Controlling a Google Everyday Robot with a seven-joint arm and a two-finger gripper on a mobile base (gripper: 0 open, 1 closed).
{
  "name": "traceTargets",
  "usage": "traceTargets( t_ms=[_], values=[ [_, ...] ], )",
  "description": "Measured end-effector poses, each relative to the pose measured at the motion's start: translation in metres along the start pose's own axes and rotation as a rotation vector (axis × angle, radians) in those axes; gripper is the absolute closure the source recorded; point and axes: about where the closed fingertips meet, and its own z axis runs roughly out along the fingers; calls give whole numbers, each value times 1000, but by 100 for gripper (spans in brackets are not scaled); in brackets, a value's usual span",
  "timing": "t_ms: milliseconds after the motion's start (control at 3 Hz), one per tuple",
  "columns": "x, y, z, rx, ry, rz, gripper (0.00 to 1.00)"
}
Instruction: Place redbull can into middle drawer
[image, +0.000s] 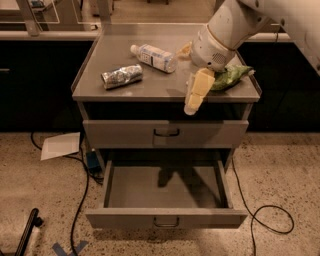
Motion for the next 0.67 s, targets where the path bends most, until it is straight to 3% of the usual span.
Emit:
traceTargets(
  t_ms=[333, 667],
  values=[
    [-34, -27, 29, 28, -27, -30, 0],
    [-34, -24, 31, 32, -38, -19, 0]
  ],
)
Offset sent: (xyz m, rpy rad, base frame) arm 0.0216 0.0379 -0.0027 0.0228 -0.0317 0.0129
